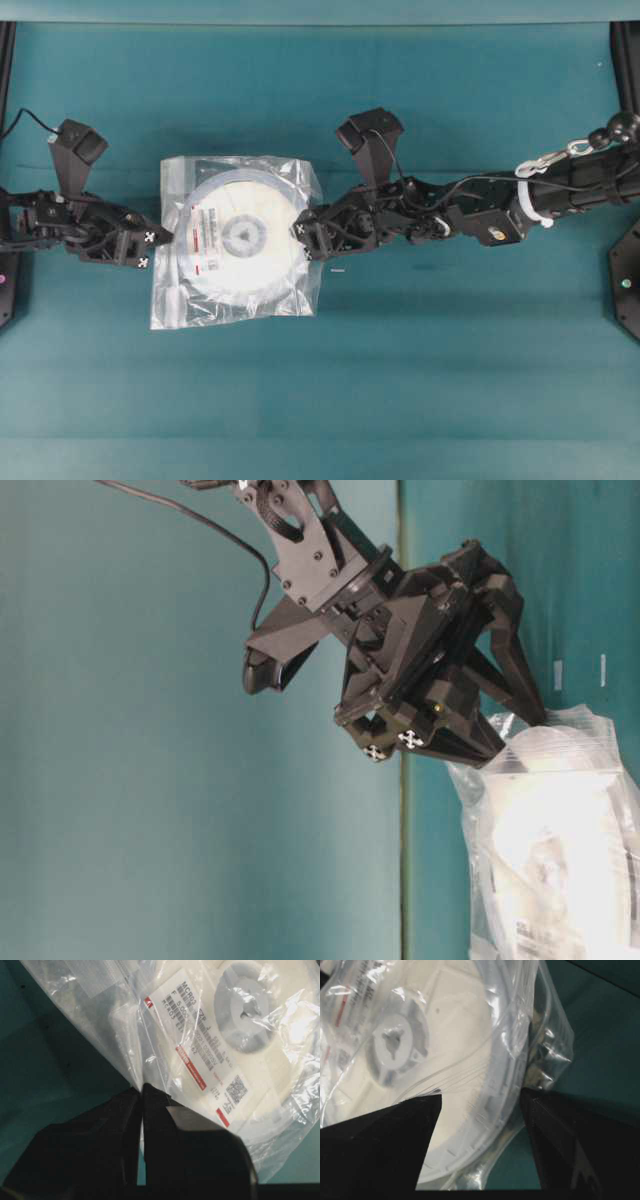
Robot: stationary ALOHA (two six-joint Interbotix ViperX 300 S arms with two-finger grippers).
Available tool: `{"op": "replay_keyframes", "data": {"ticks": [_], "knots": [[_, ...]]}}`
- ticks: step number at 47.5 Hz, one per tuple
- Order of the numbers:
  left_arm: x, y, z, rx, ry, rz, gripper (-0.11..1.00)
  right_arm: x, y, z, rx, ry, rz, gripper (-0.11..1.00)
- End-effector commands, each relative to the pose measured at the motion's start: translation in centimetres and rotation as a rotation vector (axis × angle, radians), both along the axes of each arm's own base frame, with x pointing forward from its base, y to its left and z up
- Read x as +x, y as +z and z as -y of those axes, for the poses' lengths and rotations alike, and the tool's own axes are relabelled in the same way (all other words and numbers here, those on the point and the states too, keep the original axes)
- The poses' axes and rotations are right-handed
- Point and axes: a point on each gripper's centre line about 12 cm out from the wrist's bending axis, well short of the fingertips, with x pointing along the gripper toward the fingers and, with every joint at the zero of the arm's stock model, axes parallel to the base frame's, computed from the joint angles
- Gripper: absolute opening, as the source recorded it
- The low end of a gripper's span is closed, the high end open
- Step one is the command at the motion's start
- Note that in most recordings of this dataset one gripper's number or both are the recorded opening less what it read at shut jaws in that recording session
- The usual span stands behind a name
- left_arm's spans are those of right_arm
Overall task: Take out the reel from the clear zip bag.
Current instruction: 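Reach the right gripper into the bag's open right side, then close the right gripper on the white reel's rim inside the bag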
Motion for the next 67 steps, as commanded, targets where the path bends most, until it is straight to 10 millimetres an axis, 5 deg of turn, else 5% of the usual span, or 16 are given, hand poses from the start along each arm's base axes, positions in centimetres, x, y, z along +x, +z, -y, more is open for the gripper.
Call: {"op": "replay_keyframes", "data": {"ticks": [1, 40, 56, 67], "knots": [[0.4, 0.3, -0.1, 0.006, -0.004, 0.016, -0.02, 0.6, 0.8, 0.0, 0.002, -0.007, 0.028, 0.84], [0.7, 0.2, -0.1, 0.005, -0.004, 0.011, -0.02, 1.8, 0.8, -0.4, 0.007, 0.008, 0.036, 0.77], [0.7, 0.2, -0.1, 0.005, -0.004, 0.013, -0.02, 1.5, 0.4, -0.3, 0.029, 0.01, 0.004, 0.56], [0.7, 0.2, -0.1, 0.005, -0.004, 0.013, -0.02, 0.8, 0.2, 0.5, 0.066, -0.04, -0.008, 0.22]]}}
